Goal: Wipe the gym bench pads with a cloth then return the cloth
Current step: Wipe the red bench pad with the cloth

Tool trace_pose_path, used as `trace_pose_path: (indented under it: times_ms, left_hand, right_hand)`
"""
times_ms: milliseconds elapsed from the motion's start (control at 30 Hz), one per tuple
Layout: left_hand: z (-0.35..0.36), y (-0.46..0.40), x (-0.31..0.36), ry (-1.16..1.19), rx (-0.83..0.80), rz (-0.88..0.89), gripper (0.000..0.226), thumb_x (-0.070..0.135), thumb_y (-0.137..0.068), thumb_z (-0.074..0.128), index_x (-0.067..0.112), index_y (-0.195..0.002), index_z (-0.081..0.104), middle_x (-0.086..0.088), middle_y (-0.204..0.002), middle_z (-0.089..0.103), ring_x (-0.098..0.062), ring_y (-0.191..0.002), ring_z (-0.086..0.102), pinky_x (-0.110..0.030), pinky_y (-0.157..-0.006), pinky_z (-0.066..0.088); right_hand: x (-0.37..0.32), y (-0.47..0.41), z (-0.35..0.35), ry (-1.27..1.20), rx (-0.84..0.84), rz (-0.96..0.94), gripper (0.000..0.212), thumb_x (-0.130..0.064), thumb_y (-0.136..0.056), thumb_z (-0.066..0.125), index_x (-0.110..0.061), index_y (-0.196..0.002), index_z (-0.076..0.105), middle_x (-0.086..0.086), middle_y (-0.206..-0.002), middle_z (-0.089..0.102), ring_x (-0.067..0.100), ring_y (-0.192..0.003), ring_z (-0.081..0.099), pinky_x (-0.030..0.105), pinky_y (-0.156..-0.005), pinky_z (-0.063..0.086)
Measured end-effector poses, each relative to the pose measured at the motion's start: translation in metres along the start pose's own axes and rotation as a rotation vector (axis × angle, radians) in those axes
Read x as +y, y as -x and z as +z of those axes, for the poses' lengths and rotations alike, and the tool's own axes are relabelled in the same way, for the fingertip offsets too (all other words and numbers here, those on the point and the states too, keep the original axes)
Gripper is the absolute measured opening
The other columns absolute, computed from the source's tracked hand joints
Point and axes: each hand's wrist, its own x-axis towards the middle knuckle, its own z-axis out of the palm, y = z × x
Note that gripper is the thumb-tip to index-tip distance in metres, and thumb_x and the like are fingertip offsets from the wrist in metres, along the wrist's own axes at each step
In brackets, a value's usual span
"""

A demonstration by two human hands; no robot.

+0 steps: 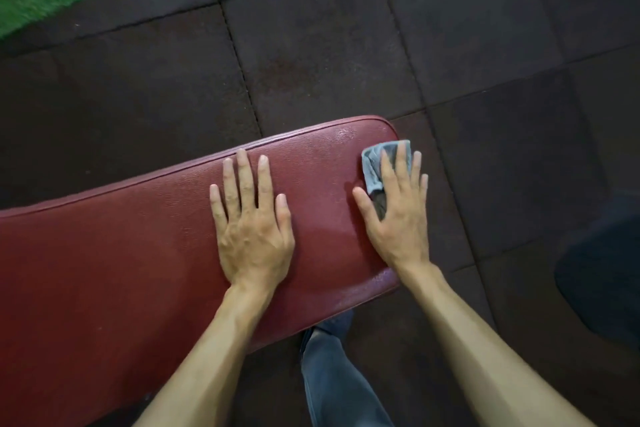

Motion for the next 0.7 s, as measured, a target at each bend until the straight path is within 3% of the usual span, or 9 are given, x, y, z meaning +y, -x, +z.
trace_pose_path:
  times_ms: [267, 433, 600, 700]
  left_hand:
    - [0.0, 0.0, -0.003, 0.016, -0.034, 0.01, 0.059, 0.035, -0.104, 0.027, 0.016, -0.16, 0.016, -0.008, -0.168, 0.006, -0.025, -0.155, 0.003, -0.047, -0.126, 0.004]
    - [-0.028, 0.013, -0.008, 0.175, -0.148, 0.087, 0.058, 0.035, -0.105, 0.024, 0.012, -0.158, 0.021, -0.01, -0.167, 0.009, -0.024, -0.155, 0.002, -0.049, -0.125, 0.003]
    - [-0.104, 0.088, -0.011, 0.15, -0.328, 0.262, 0.058, 0.039, -0.106, 0.02, 0.015, -0.158, 0.022, -0.008, -0.167, 0.011, -0.019, -0.155, 0.0, -0.049, -0.126, 0.007]
    - [-0.158, 0.124, -0.006, 0.135, -0.376, 0.338, 0.059, 0.042, -0.105, 0.014, 0.015, -0.158, 0.023, -0.008, -0.167, 0.013, -0.019, -0.155, 0.0, -0.048, -0.126, 0.008]
  right_hand:
    - [-0.015, 0.004, 0.015, -0.256, 0.087, 0.003, 0.05, -0.021, -0.105, 0.041, -0.013, -0.153, 0.028, 0.004, -0.163, 0.016, 0.025, -0.152, 0.005, 0.043, -0.123, 0.016]
    - [-0.039, 0.066, -0.007, -0.538, 0.017, 0.249, 0.05, -0.028, -0.105, 0.038, -0.016, -0.152, 0.027, -0.005, -0.162, 0.021, 0.007, -0.151, 0.003, 0.022, -0.122, 0.011]
    - [-0.086, 0.152, -0.067, -0.646, -0.038, 0.452, 0.051, -0.032, -0.104, 0.04, -0.016, -0.151, 0.03, -0.006, -0.159, 0.026, 0.005, -0.149, 0.01, 0.007, -0.116, 0.01]
    - [-0.112, 0.198, -0.113, -0.687, -0.017, 0.555, 0.05, -0.036, -0.104, 0.038, -0.021, -0.152, 0.03, -0.006, -0.159, 0.027, 0.002, -0.149, 0.009, 0.018, -0.12, 0.014]
